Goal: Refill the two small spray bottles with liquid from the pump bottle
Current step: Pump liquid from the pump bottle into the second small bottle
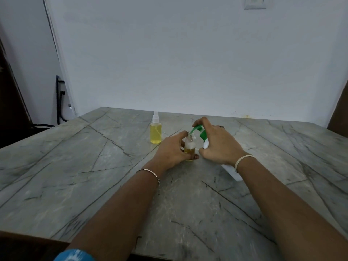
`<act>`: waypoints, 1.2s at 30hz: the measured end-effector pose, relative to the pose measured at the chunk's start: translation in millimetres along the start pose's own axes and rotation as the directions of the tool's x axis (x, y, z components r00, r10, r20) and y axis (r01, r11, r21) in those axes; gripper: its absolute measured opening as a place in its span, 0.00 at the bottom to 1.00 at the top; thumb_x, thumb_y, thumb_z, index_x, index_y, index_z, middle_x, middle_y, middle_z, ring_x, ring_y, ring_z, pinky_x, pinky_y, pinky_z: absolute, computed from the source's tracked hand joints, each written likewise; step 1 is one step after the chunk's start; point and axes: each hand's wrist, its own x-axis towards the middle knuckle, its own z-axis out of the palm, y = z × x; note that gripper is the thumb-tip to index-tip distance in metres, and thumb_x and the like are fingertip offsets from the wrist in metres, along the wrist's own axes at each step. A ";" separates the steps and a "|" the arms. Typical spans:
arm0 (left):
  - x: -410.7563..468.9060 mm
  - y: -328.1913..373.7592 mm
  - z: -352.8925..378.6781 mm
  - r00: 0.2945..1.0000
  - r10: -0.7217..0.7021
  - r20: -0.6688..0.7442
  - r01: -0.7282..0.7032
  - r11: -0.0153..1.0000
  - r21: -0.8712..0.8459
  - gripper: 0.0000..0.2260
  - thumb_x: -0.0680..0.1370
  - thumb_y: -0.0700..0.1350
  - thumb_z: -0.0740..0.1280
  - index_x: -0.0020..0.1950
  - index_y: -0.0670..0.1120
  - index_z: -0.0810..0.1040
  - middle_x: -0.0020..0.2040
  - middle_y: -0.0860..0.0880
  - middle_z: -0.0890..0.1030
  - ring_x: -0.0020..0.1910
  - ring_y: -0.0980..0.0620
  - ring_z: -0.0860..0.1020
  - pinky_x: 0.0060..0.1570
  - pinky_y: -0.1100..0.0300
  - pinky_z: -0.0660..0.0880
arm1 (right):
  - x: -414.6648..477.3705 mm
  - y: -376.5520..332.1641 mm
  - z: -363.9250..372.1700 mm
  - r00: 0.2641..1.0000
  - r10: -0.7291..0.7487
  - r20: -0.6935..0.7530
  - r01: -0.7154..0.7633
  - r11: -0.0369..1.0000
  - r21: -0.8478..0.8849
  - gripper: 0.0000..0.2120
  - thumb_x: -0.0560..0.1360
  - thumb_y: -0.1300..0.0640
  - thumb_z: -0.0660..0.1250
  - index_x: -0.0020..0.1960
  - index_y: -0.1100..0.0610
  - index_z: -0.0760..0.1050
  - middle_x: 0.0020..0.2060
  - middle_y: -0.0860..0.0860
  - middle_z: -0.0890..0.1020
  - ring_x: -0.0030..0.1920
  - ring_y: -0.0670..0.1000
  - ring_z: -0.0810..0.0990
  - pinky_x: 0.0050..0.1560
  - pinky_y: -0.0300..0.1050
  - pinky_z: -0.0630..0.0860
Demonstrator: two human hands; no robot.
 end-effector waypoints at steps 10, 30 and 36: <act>0.4 -1.6 0.4 1.000 -0.004 -0.007 0.004 0.999 -0.032 0.31 0.65 0.52 0.79 0.64 0.49 0.72 0.51 0.52 0.80 0.46 0.53 0.80 0.49 0.60 0.77 | -5.2 2.5 -1.2 1.000 -0.018 0.009 0.018 1.000 -0.017 0.37 0.66 0.52 0.71 0.69 0.40 0.58 0.50 0.48 0.77 0.45 0.52 0.76 0.46 0.49 0.76; 2.0 -0.5 0.8 1.000 0.001 -0.005 0.000 1.000 0.012 0.32 0.66 0.52 0.79 0.67 0.49 0.71 0.53 0.52 0.80 0.49 0.51 0.80 0.53 0.54 0.78 | -7.6 0.6 -3.0 0.999 -0.028 -0.022 0.027 0.996 -0.080 0.37 0.67 0.49 0.71 0.72 0.41 0.59 0.54 0.48 0.75 0.52 0.52 0.75 0.56 0.51 0.74; 1.2 -0.5 0.2 1.000 0.007 -0.012 -0.007 1.000 0.004 0.31 0.65 0.53 0.79 0.64 0.49 0.72 0.55 0.49 0.81 0.49 0.50 0.81 0.53 0.54 0.78 | -7.4 2.4 0.2 0.986 -0.155 -0.053 0.146 0.978 -0.149 0.39 0.68 0.51 0.71 0.75 0.44 0.58 0.72 0.47 0.63 0.61 0.54 0.76 0.56 0.55 0.78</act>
